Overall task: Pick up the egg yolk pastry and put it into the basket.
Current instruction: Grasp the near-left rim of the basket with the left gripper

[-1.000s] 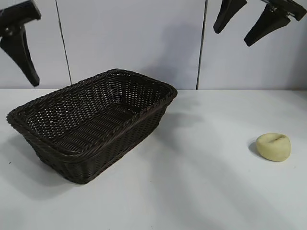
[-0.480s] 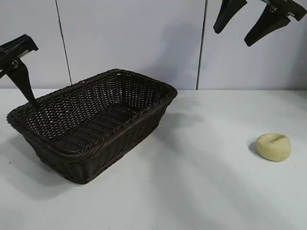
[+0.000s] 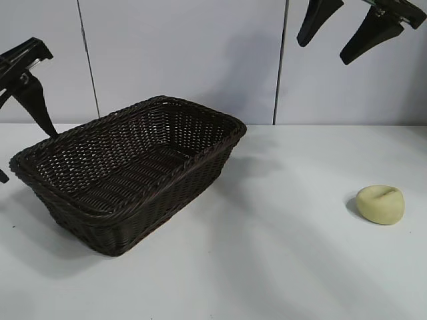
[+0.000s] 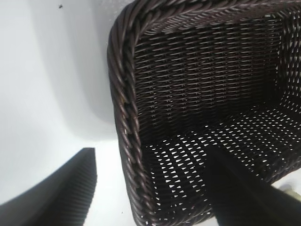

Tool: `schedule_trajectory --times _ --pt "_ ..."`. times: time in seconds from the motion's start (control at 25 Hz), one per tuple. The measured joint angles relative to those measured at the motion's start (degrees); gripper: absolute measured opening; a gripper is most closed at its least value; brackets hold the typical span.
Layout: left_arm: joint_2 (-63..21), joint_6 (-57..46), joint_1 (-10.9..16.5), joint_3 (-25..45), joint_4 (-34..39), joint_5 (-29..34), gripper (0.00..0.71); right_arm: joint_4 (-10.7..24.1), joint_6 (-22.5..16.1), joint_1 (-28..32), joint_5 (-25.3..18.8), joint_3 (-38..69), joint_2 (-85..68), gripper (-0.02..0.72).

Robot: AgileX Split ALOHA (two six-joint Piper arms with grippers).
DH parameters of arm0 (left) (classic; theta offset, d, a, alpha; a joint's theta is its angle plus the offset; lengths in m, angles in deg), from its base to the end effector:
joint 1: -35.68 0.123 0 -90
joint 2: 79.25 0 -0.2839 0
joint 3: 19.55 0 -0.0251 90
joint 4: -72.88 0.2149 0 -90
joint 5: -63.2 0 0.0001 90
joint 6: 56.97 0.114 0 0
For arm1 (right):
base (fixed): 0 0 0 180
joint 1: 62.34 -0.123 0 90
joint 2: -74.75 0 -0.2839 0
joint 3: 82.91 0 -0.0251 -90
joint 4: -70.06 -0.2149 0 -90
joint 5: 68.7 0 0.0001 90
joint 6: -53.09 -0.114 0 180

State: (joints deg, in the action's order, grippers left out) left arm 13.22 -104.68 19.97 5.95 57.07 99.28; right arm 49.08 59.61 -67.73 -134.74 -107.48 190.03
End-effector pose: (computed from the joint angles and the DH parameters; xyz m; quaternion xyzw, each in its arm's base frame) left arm 0.2499 -0.0893 0.2277 -0.3527 0.9030 -0.2053 0.1346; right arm 0.3762 0.0730 0.3043 -0.0612 0.9620 0.1759 0.1999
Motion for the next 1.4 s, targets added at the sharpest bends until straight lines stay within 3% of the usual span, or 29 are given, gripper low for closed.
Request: schedule_trajectory --times 0.32,0.76,1.08,1.2,1.4 --pt "3.17 -0.11 0.00 0.00 0.25 -0.84 0.479 0.00 0.00 0.00 0.05 0.00 0.00 0.519" --pt "13.62 -0.11 0.00 0.00 0.09 -7.95 0.479 0.00 0.00 0.00 0.05 0.00 0.00 0.519" --pt "14.90 -0.11 0.00 -0.17 0.09 -10.39 0.474 0.00 0.00 0.00 0.05 0.00 0.00 0.519" --pt "14.90 -0.11 0.00 -0.17 0.09 -10.39 0.430 0.00 0.00 0.00 0.05 0.00 0.00 0.519" --pt "14.90 -0.11 0.00 -0.17 0.09 -10.29 0.290 0.00 0.00 0.00 0.05 0.00 0.00 0.519"
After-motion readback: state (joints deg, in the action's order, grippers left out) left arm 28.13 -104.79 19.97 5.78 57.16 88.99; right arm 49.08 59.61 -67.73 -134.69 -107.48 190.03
